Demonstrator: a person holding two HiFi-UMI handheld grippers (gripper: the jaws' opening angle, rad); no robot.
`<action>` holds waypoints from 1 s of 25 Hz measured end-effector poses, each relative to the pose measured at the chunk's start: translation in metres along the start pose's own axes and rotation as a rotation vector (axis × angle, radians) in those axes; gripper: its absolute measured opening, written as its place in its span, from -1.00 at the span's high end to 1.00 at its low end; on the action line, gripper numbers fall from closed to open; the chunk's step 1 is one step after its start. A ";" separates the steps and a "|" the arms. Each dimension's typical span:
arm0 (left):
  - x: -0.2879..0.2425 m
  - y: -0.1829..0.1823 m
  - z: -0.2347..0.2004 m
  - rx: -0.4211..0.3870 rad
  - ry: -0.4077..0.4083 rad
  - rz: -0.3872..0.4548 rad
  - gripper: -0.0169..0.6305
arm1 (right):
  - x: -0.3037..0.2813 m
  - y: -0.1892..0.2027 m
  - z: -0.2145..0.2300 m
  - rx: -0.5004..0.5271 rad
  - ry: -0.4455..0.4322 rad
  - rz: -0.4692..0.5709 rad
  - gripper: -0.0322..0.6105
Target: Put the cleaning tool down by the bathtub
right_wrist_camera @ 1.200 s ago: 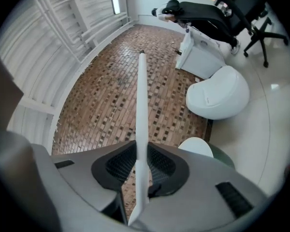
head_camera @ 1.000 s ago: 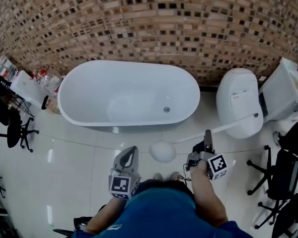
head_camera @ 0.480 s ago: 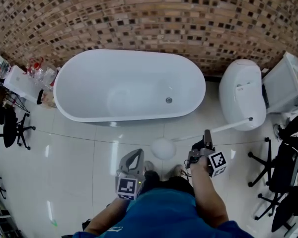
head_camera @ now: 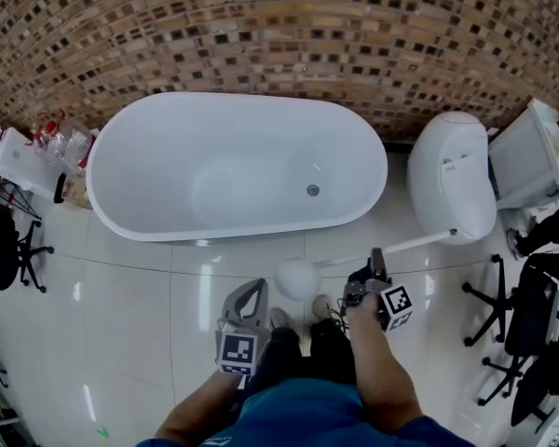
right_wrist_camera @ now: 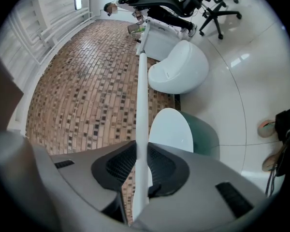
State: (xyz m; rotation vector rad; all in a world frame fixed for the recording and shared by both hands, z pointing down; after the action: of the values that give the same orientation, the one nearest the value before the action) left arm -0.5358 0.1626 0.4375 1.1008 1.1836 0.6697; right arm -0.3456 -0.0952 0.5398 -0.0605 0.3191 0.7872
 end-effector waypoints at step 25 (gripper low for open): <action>-0.145 0.237 -0.005 0.118 -0.214 -0.072 0.94 | -0.185 0.061 0.293 -0.030 0.221 -0.087 0.61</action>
State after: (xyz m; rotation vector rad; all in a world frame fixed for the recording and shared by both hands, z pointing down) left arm -0.5526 0.1226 0.7116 1.1913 1.0826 0.4199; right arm -0.4344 -0.1291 0.8789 -0.1897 0.5105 0.6999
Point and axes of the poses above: the fingertips, and each gripper's own axes: x backward along the fingers, z to its right, y out of its underside, the point moved 9 cm from there along x, backward along the fingers, and after that the axes turned 2 degrees about -z, right-handed, at the moved point
